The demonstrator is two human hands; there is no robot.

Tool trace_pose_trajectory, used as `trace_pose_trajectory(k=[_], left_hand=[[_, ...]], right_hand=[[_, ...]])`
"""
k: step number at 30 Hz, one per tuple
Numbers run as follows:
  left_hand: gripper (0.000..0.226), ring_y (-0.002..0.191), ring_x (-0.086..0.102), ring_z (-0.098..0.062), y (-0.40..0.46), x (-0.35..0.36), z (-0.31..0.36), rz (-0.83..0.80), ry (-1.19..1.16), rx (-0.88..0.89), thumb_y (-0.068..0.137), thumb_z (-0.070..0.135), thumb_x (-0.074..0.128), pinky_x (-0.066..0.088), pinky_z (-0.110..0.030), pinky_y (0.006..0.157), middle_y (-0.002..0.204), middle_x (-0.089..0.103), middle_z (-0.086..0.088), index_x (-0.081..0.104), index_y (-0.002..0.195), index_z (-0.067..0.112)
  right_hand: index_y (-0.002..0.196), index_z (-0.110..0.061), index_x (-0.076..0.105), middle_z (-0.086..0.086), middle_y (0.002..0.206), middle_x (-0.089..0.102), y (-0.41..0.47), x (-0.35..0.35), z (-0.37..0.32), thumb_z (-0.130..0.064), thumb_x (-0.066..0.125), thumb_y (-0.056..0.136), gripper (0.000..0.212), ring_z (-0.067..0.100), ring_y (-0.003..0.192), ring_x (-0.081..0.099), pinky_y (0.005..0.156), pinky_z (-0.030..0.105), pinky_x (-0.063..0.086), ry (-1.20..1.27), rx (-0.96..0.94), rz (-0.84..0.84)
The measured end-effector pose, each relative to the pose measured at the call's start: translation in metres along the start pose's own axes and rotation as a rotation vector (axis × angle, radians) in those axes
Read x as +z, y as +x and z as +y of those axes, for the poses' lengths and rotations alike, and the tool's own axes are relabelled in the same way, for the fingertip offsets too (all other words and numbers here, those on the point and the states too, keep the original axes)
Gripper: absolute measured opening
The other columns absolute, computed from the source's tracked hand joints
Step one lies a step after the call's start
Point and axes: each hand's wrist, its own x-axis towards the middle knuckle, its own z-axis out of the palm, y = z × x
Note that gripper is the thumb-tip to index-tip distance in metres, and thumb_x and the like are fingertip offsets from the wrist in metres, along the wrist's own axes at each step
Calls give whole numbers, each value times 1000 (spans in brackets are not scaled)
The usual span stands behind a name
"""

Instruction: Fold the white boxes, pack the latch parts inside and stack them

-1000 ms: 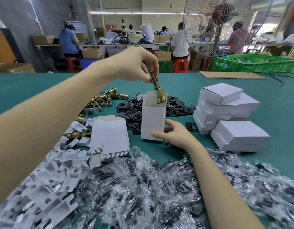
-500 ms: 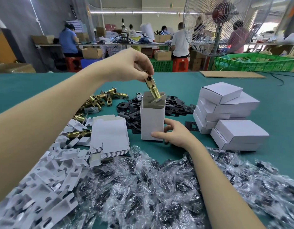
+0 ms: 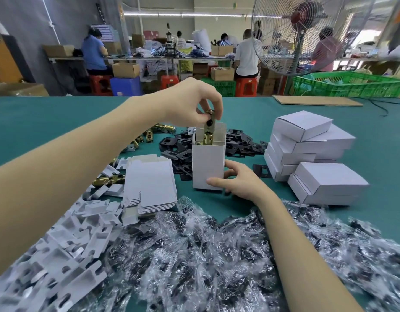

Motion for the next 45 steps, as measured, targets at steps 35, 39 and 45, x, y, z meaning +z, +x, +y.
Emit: trace_pose_trajectory(k=[35,39,45], left_hand=[[58,96,70,1,-63,133,-9,198,-865,-579,88,25,79,54,-18,80,114,68,7,40,130,31],[35,114,68,-26,-54,143,3,248,-1177,-610,97,13,67,60,-35,90,124,68,-14,56,130,12],[43,112,70,-19,-58,153,5,184,-1379,-658,96,5,67,60,-27,85,130,68,-9,53,137,11]], right_hand=[[124,-28,63,6,108,71,-4,-11,-24,-16,77,89,39,12,65,67,62,27,58,77,-68,17],[124,-21,62,13,110,71,-6,-22,-32,-11,75,91,37,13,60,63,60,25,56,154,-85,56],[130,-24,56,1,114,68,-12,-23,-37,-18,78,88,48,11,64,69,63,26,58,-30,-35,37]])
